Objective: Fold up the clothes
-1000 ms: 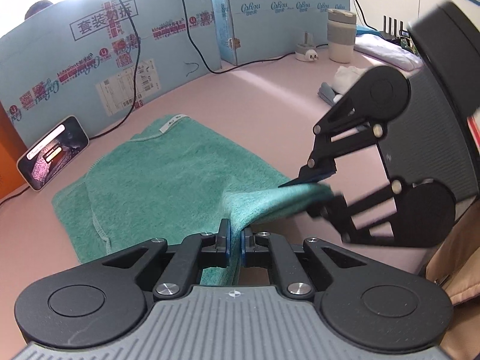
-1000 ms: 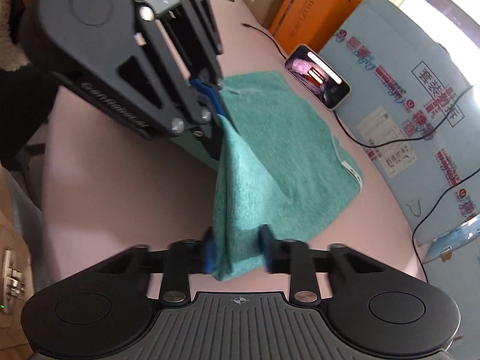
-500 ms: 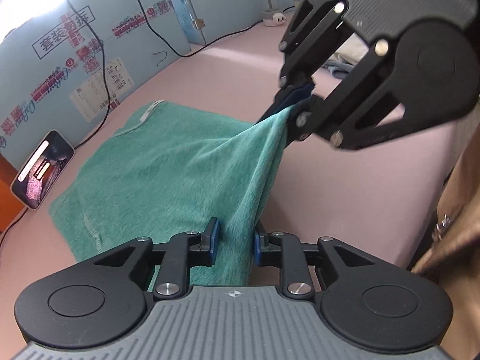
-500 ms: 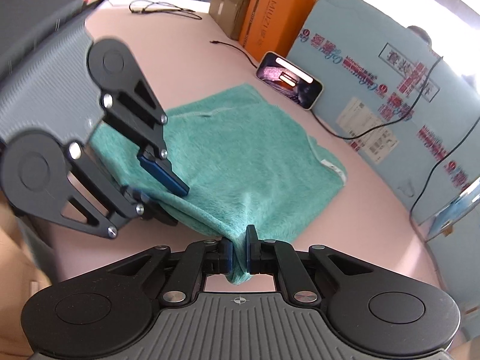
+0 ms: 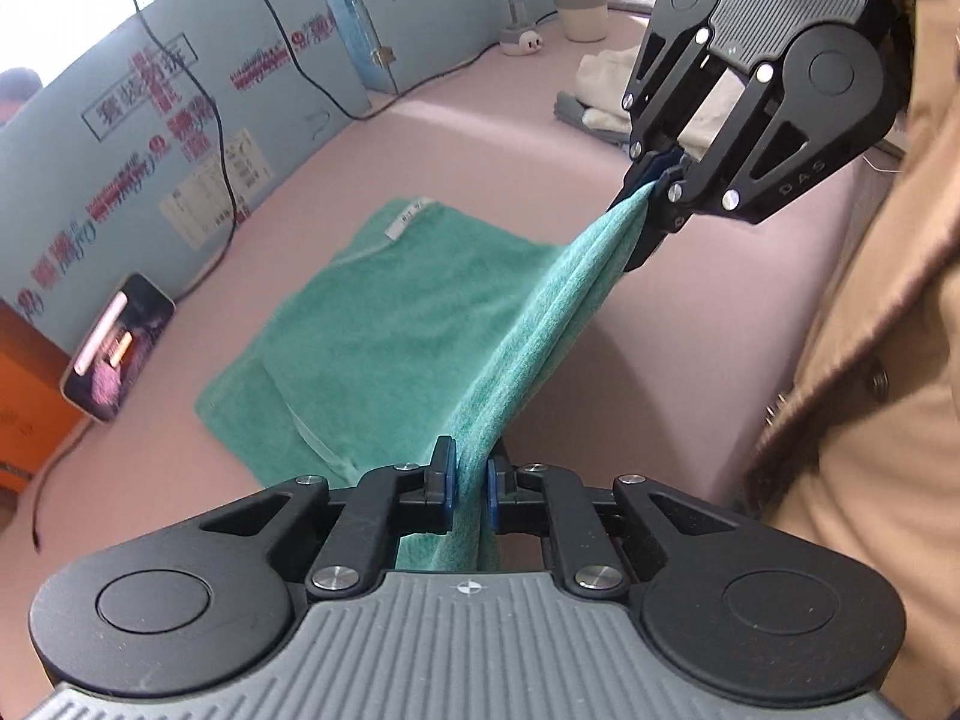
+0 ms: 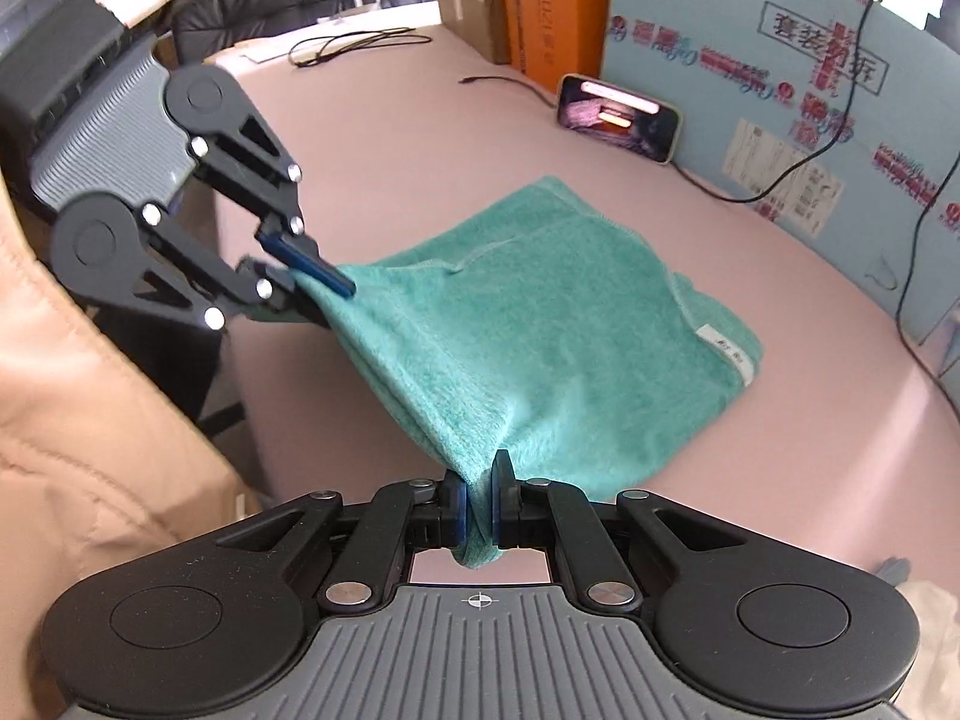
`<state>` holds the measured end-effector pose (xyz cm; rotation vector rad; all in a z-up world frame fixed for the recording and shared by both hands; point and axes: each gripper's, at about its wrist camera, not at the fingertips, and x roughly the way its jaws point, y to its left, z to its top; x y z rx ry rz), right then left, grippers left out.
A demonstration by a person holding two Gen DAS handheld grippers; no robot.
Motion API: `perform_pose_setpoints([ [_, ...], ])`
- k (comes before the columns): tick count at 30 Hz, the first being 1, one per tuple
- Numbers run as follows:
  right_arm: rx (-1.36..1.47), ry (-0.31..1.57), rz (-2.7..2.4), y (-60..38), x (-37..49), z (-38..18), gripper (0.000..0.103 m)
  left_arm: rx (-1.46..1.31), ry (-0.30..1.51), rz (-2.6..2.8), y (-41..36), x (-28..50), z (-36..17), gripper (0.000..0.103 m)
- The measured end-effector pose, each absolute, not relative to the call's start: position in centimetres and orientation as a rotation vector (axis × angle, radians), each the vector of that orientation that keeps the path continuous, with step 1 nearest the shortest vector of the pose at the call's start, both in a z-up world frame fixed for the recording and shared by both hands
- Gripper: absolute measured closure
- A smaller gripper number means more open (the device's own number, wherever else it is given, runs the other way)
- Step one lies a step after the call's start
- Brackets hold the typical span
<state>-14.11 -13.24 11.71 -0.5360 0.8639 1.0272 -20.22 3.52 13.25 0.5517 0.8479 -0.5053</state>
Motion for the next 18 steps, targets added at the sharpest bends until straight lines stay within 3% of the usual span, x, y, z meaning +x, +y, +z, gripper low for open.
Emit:
perform_pose_setpoints([
  [6,-0.442,0.841,0.956,-13.5,-10.6,12.3,0.096,0.543,0.816,-0.542,4.7,-16.3,14.3,0.094],
  [18,-0.212,0.932,0.923,-14.0,-2.2,12.0,0.096,0.448,0.92,-0.65,7.3,-6.5,13.8,0.094],
])
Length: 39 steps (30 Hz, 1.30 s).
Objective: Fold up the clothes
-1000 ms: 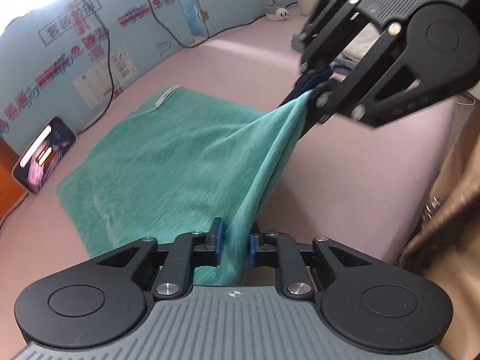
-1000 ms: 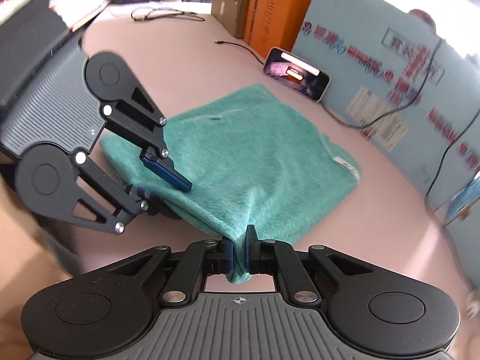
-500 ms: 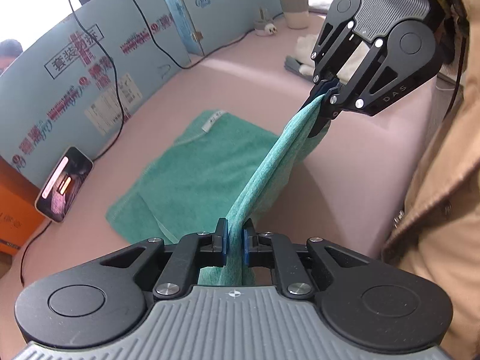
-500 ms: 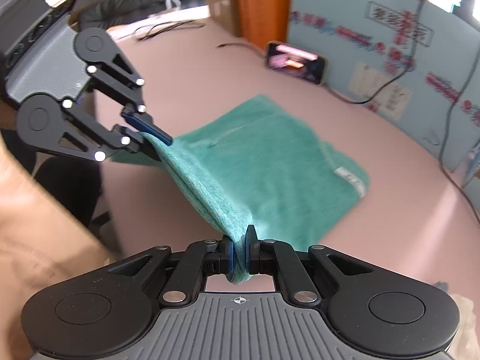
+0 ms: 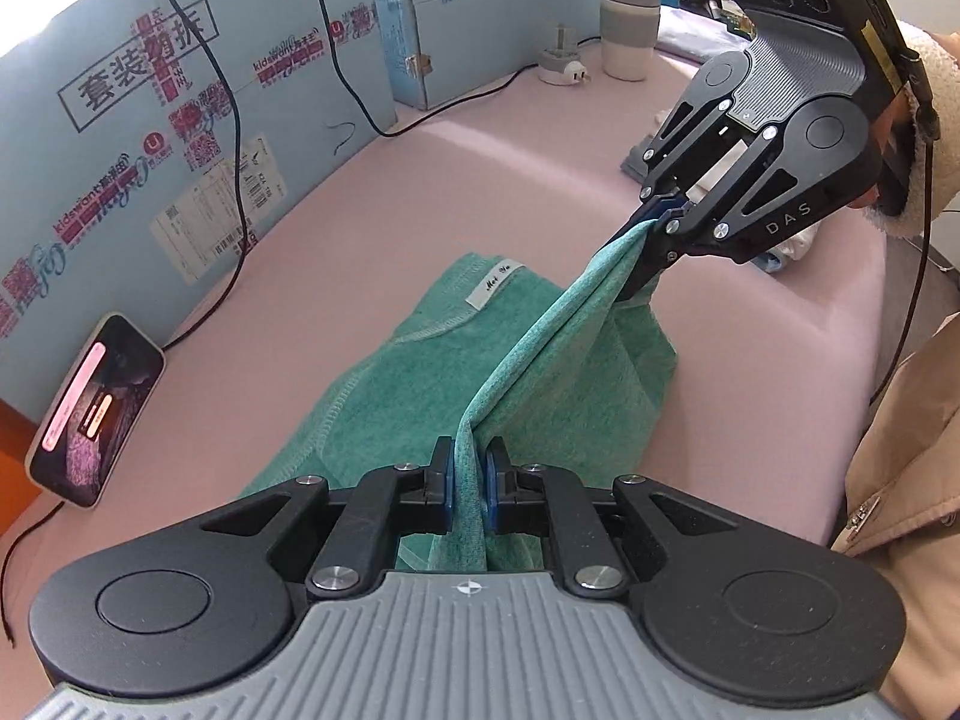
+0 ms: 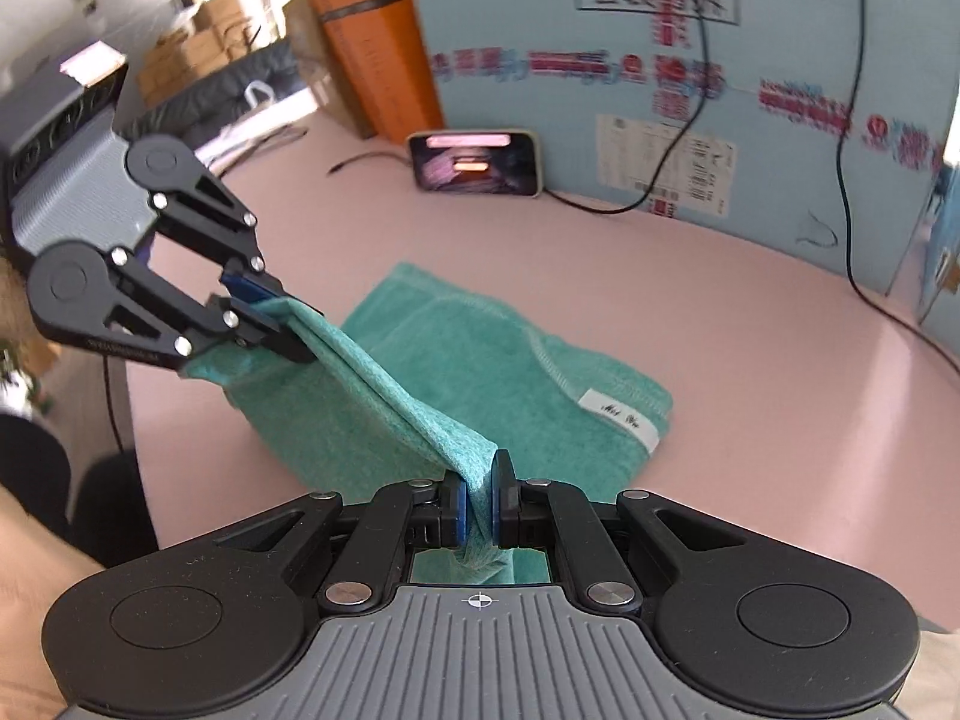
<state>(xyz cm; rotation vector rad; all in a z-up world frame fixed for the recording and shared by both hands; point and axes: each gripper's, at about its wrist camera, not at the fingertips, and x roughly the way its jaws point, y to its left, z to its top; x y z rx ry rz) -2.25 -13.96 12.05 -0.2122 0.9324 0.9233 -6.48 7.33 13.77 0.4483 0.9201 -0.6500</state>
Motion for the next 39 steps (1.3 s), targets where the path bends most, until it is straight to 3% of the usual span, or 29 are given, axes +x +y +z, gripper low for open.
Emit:
perform_pose_setpoints([
  [7,-0.117,0.987,0.895,-14.3,1.5,11.6,0.095,0.376,0.97,-0.718,8.6,-1.1,13.7,0.093],
  [11,-0.057,1.022,0.886,-14.9,3.8,10.8,0.093,0.318,0.993,-0.72,9.8,1.5,12.6,0.081],
  [19,-0.015,1.074,0.844,-14.8,6.2,8.0,0.085,0.318,1.048,-0.655,11.1,4.0,9.5,0.08],
  [22,-0.015,1.07,0.795,-15.1,6.9,7.2,0.075,0.35,1.054,-0.619,11.6,4.3,8.4,0.078],
  [26,-0.035,1.049,0.714,-16.0,7.5,6.8,0.06,0.345,1.023,-0.533,12.6,4.7,8.0,0.068],
  [35,0.026,1.033,0.612,-17.6,7.5,6.1,0.059,0.222,0.919,-0.439,14.2,4.3,10.4,0.067],
  [39,0.045,0.989,0.545,-18.4,7.1,6.8,0.059,-0.067,0.839,-0.51,15.2,3.3,13.3,0.067],
])
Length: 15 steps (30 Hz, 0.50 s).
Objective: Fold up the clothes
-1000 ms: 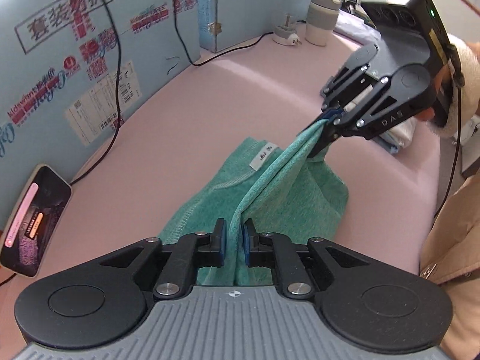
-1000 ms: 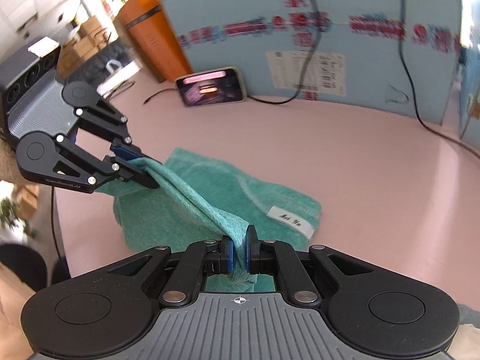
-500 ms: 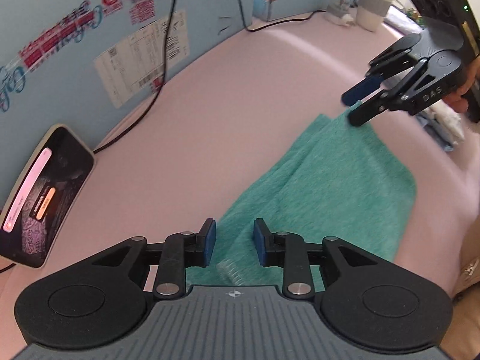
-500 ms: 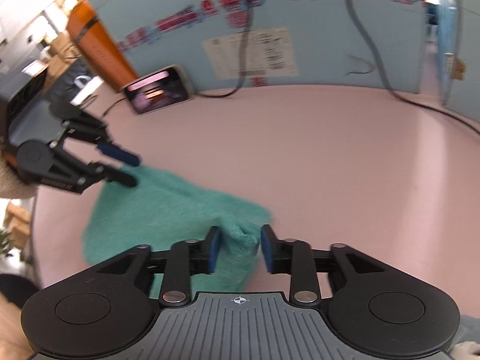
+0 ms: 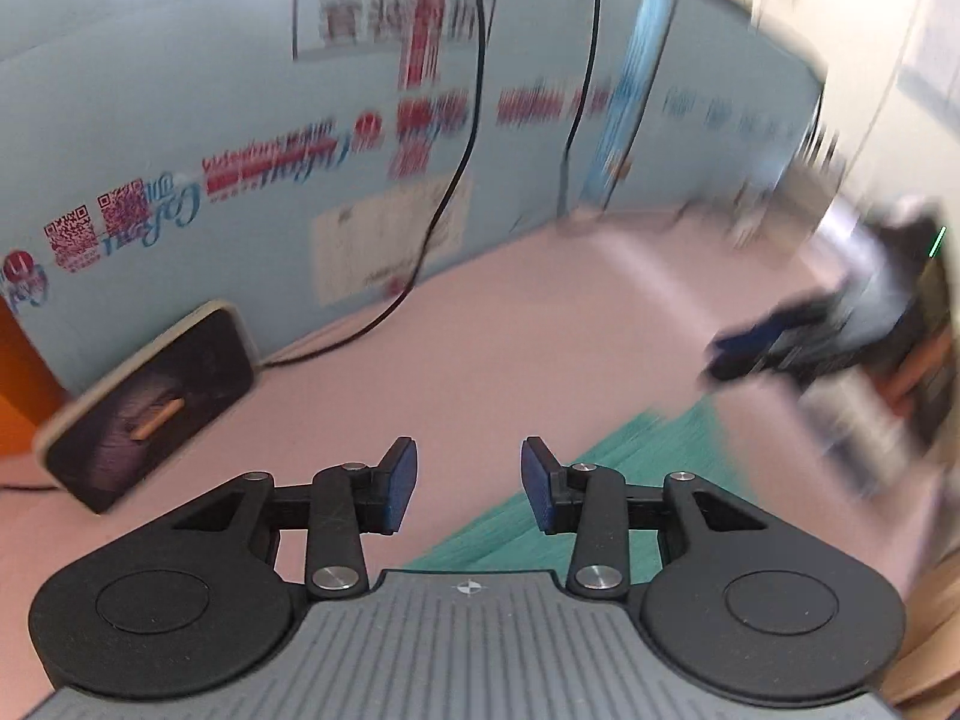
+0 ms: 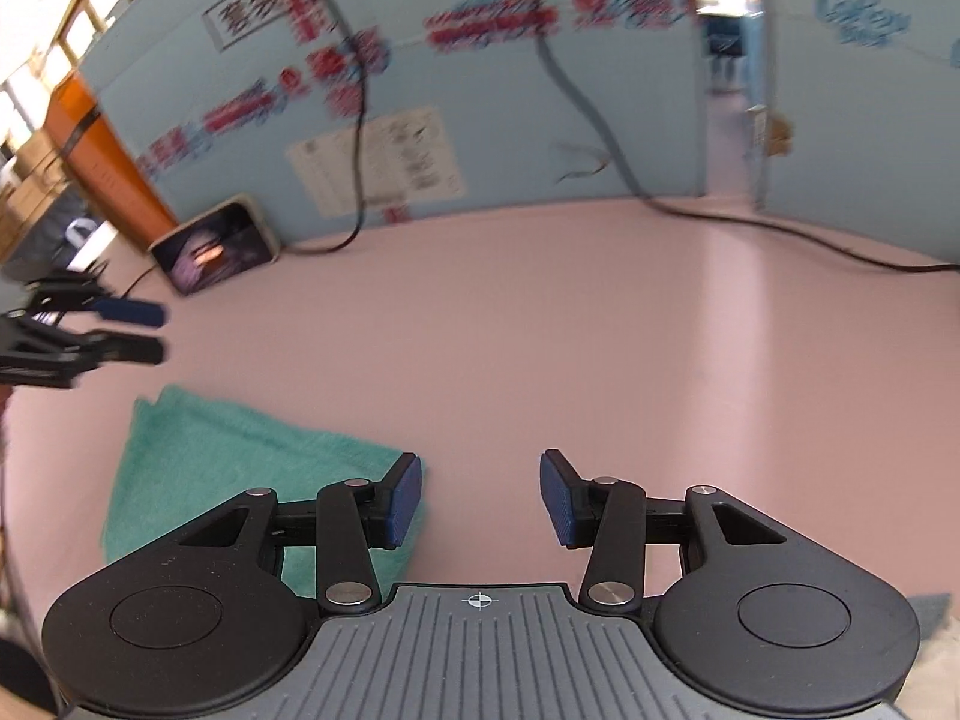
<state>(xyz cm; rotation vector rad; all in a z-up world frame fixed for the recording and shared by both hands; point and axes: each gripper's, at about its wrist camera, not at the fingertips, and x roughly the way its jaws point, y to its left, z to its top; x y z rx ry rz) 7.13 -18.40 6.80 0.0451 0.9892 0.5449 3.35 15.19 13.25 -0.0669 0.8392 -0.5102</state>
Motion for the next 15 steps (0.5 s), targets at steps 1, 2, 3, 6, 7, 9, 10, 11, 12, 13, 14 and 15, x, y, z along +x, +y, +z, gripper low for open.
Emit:
perform_pose_setpoints([
  [1,0.056,0.982,0.54,-18.6,7.0,7.0,0.059,-0.138,0.817,-0.533,15.3,3.0,13.9,0.067],
  [2,0.068,0.979,0.554,-18.6,6.7,7.3,0.059,-0.188,0.797,-0.557,15.3,2.6,14.3,0.067],
  [3,0.08,0.977,0.568,-18.6,6.3,7.7,0.059,-0.238,0.776,-0.58,15.2,2.3,14.8,0.067],
  [6,0.131,0.968,0.649,-18.1,4.9,8.7,0.06,-0.326,0.749,-0.631,13.8,0.7,15.1,0.067],
  [7,0.15,0.968,0.68,-17.6,4.4,8.9,0.062,-0.336,0.754,-0.638,13.3,0.3,14.8,0.067],
  [9,0.181,0.971,0.736,-16.7,3.4,9.0,0.077,-0.357,0.78,-0.622,12.5,-0.6,13.6,0.069],
  [10,0.187,0.975,0.752,-16.2,3.0,8.8,0.08,-0.376,0.8,-0.597,12.1,-1.1,12.8,0.071],
  [11,0.176,0.972,0.756,-15.6,2.6,8.6,0.085,-0.392,0.82,-0.573,11.9,-1.5,12.0,0.072],
  [12,0.164,0.97,0.759,-15.1,2.2,8.4,0.09,-0.402,0.839,-0.55,11.9,-1.9,11.2,0.077],
  [13,0.143,0.977,0.755,-14.7,2.0,8.1,0.09,-0.412,0.859,-0.526,11.9,-2.2,10.4,0.08],
  [14,0.122,0.983,0.75,-14.3,1.8,7.8,0.09,-0.416,0.877,-0.497,11.9,-2.5,9.7,0.082],
  [15,0.102,0.988,0.739,-14.0,1.8,7.5,0.09,-0.414,0.888,-0.458,12.2,-2.8,9.0,0.082],
])
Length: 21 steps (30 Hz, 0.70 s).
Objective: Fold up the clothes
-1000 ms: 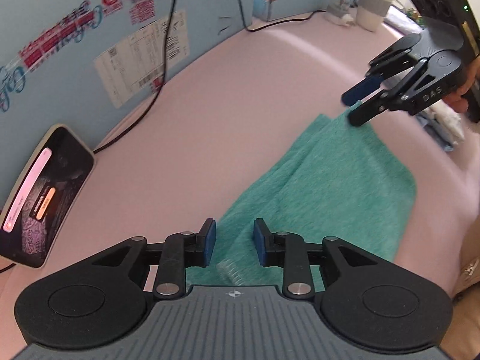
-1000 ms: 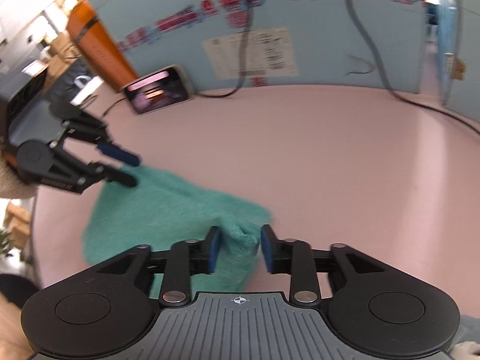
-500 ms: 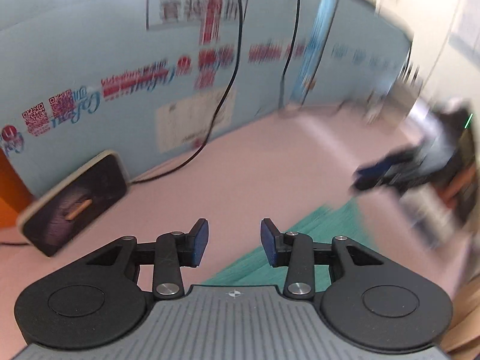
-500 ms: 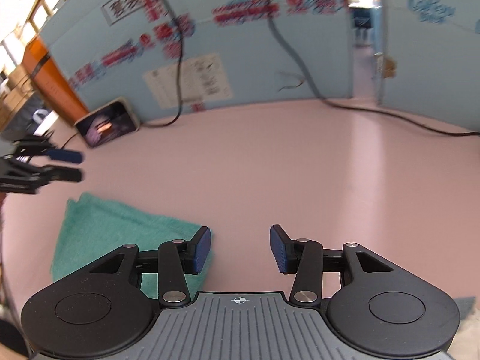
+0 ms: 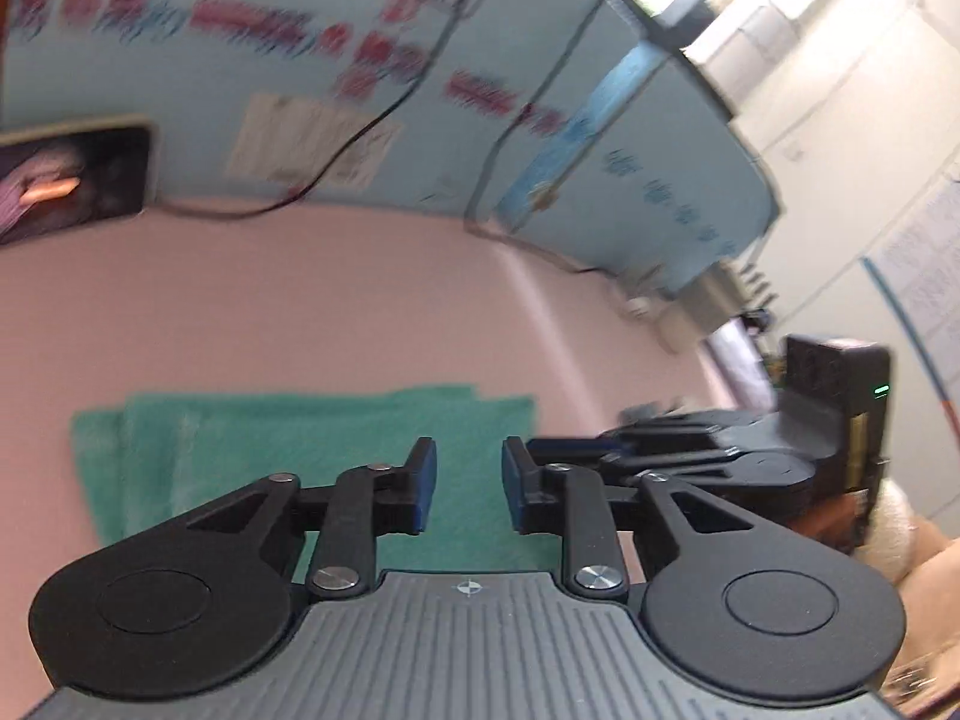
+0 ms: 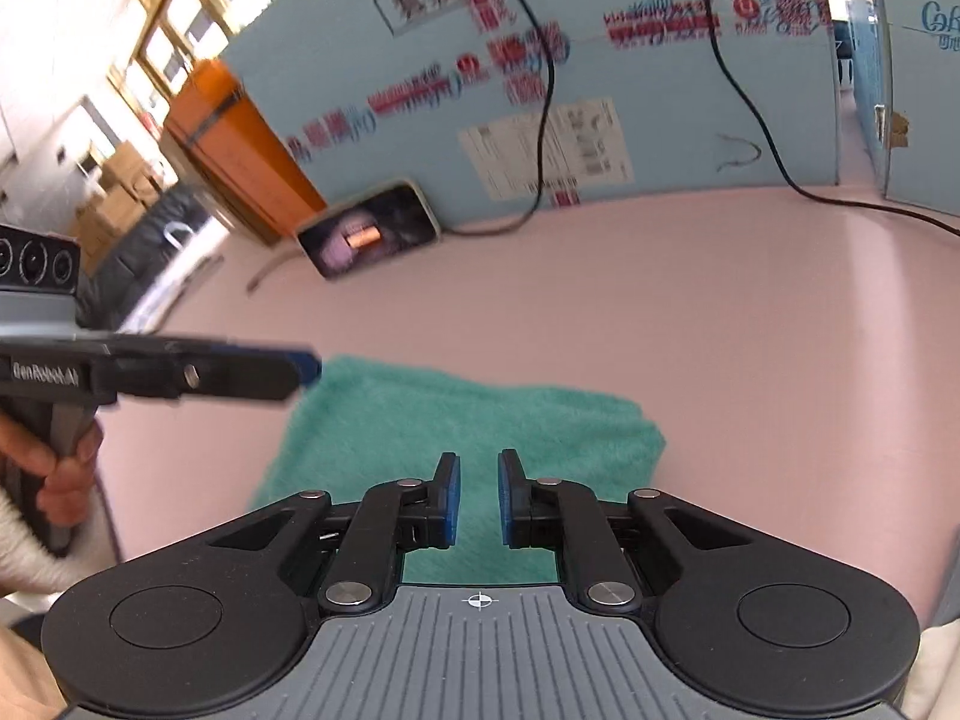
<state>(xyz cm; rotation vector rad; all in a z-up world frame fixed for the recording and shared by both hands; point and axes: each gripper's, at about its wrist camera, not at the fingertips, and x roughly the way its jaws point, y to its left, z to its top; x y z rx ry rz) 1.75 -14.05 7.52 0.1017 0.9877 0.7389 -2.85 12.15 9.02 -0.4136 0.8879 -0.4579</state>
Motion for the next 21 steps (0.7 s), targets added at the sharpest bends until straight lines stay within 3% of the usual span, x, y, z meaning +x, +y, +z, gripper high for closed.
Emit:
perform_pose_setpoints([
  [10,0.039,1.002,0.649,-12.8,1.9,5.0,0.089,-0.394,0.874,-0.118,15.7,-3.7,4.6,0.083],
  [17,0.057,0.997,0.614,-11.9,3.4,3.4,0.095,-0.542,0.852,-0.075,17.9,-3.0,2.6,0.097],
  [21,0.078,1.006,0.606,-11.9,3.8,3.2,0.095,-0.603,0.838,-0.065,18.4,-3.5,2.2,0.098],
])
